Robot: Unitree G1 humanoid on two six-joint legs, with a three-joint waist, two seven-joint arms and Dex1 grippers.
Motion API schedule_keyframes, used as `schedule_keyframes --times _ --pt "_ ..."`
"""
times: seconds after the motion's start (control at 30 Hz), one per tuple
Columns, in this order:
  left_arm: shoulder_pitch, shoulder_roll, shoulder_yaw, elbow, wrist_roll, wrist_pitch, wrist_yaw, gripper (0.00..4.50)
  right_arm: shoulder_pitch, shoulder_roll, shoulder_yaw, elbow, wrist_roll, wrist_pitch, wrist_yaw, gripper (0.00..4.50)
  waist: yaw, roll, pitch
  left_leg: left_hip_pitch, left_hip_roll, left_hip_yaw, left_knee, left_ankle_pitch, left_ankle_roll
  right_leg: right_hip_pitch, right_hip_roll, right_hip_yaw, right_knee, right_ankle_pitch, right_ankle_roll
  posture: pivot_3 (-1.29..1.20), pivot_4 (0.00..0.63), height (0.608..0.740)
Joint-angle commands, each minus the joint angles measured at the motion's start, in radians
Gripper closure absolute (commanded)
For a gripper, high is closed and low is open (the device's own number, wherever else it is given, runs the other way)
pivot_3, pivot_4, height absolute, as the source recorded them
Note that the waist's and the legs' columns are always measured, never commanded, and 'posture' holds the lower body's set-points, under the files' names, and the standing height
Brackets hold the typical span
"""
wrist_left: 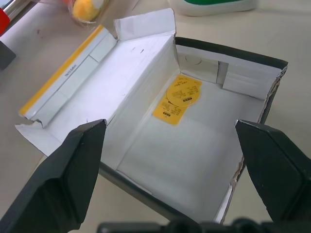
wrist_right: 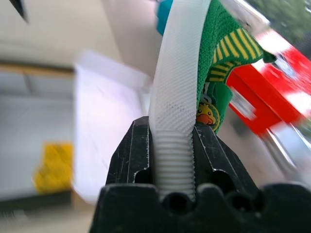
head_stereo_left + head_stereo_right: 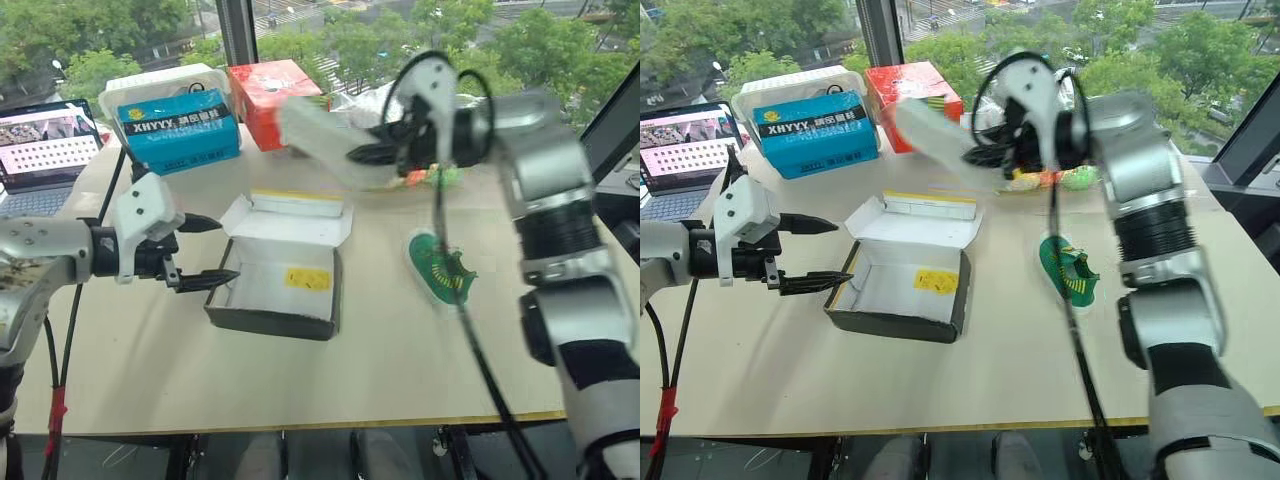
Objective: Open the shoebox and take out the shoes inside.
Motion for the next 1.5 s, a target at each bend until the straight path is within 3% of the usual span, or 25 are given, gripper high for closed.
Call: schedule_keyframes --times 0.03,0.17,0.27,0.53,0.73,0.77,0.97,1.07,1.1,1.3,1.4,1.5 --pt "-0.045 -0.011 -0.025 0.016 0.018 -0.035 -0.007 0.00 0.027 -0.114 -0.001 -0.023 -0.075 0.015 -0.007 3.93 -0.004 0.000 0.000 0.000 0.000 0.000 0.000 0.000 0.000 0.000 0.000 0.000 0.000 0.000 0.000 0.00 0.150 0.740" --pt "-0.075 -0.031 -0.069 0.046 0.039 -0.057 -0.018 0.00 0.135 -0.263 0.017 0.093 -0.212 0.012 -0.123 3.93 0.000 0.000 0.000 0.000 0.000 0.000 0.000 0.000 0.000 0.000 0.000 0.000 0.000 0.000 0.000 0.00 0.150 0.740" --pt "-0.090 -0.034 -0.096 0.072 0.063 -0.078 -0.030 0.00 0.216 -0.303 0.004 0.147 -0.246 0.000 -0.184 3.93 0.001 0.000 0.000 0.000 -0.001 0.002 0.000 0.000 0.000 0.000 -0.001 0.001 -0.001 0.000 0.000 0.00 0.150 0.740" --pt "-0.131 -0.045 -0.126 0.096 0.081 -0.092 -0.053 0.00 0.304 -0.284 0.003 0.271 -0.303 -0.043 -0.333 3.93 -0.033 0.001 0.001 0.002 0.001 0.006 0.000 0.000 0.000 0.000 0.000 0.006 0.001 0.000 0.000 0.00 0.150 0.740" --pt "-0.141 -0.052 -0.136 0.113 0.099 -0.103 -0.064 0.00 0.353 -0.209 0.047 0.208 -0.348 -0.048 -0.362 3.93 -0.032 0.001 0.001 0.002 0.001 0.007 0.000 0.000 0.000 0.000 0.001 0.007 0.000 0.000 0.000 0.00 0.150 0.740" --pt "-0.142 -0.054 -0.137 0.113 0.103 -0.104 -0.064 0.00 0.361 -0.203 0.060 0.190 -0.362 -0.051 -0.360 3.13 -0.030 0.001 0.001 0.002 0.001 0.007 0.000 0.000 0.000 0.000 0.001 0.007 0.001 0.001 0.001 0.00 0.150 0.740" --pt "-0.147 -0.061 -0.138 0.116 0.117 -0.111 -0.065 0.00 0.417 -0.145 0.058 -0.032 -0.313 0.065 -0.240 1.33 -0.031 0.001 0.001 0.002 0.001 0.006 0.000 0.000 0.000 0.001 0.001 0.007 0.000 0.001 0.001 0.00 0.150 0.740" --pt "-0.135 -0.060 -0.129 0.110 0.117 -0.114 -0.062 0.00 0.448 -0.140 0.010 -0.228 -0.203 0.212 -0.115 0.20 -0.024 0.001 0.001 0.001 0.001 0.006 0.000 0.000 0.000 0.000 0.001 0.006 0.000 0.001 0.001 0.00 0.150 0.740" --pt "-0.133 -0.059 -0.127 0.109 0.116 -0.114 -0.062 0.00 0.453 -0.141 0.001 -0.268 -0.182 0.247 -0.096 0.04 -0.022 0.001 0.001 0.001 0.001 0.005 0.000 0.000 0.000 0.000 0.001 0.006 0.000 0.001 0.002 0.00 0.150 0.740" --pt "-0.123 -0.060 -0.109 0.099 0.106 -0.105 -0.053 0.00 0.430 -0.211 -0.052 -0.425 -0.089 0.366 -0.023 0.04 -0.006 0.001 0.001 0.002 0.001 0.004 0.001 0.000 0.000 0.001 0.001 0.005 0.000 0.001 0.002 0.00 0.150 0.740" --pt "-0.113 -0.081 -0.081 0.098 0.079 -0.095 -0.034 0.00 0.411 -0.282 -0.081 -0.448 -0.052 0.372 0.022 0.04 -0.001 0.001 0.001 0.002 0.001 0.005 0.001 0.000 0.000 0.001 0.001 0.005 -0.001 0.001 0.002 0.00 0.150 0.740" --pt "-0.097 -0.130 -0.054 0.110 0.079 -0.102 0.026 0.00 0.409 -0.305 -0.125 -0.420 -0.039 0.358 -0.024 0.04 0.001 0.001 0.001 0.001 0.001 0.004 0.001 0.000 0.000 0.001 0.000 0.004 -0.001 0.001 0.002 0.00 0.150 0.740"
